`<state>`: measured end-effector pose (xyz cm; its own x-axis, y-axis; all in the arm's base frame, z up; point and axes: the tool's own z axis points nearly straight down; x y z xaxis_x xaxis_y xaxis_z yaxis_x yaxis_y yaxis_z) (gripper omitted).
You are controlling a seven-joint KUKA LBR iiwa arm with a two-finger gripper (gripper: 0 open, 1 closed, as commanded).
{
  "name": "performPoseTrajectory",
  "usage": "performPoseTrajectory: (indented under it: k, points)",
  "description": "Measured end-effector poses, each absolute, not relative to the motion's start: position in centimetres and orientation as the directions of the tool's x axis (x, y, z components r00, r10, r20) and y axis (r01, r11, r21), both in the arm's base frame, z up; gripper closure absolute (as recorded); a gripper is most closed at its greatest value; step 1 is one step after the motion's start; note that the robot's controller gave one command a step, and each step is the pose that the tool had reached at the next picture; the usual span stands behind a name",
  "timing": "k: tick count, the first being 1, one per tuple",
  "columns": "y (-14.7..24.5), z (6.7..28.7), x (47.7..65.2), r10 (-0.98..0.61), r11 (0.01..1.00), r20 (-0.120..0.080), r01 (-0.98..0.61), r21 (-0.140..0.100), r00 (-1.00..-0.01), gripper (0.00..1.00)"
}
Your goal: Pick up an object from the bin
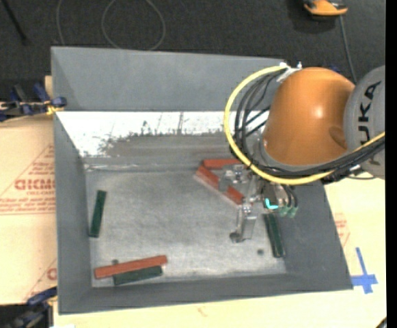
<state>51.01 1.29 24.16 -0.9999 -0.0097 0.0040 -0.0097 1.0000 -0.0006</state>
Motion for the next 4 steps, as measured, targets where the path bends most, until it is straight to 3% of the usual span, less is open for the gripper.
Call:
performPoseTrajectory:
  k: [1,2,3,4]
  points:
    - [-3.1,12.3,48.4,0.032,0.999,0.006,0.032,-0.001,-0.999,0.0]
    - [-8.5,7.0,50.3,-0.327,0.945,-0.001,-0.327,-0.003,-0.945,0.0]
    - [-7.9,12.0,54.7,-0.064,0.998,-0.01,-0.064,-0.001,-0.998,0.0]
    - [-7.6,7.1,63.0,-0.051,0.999,-0.011,-0.051,-0.001,-0.999,0.0]
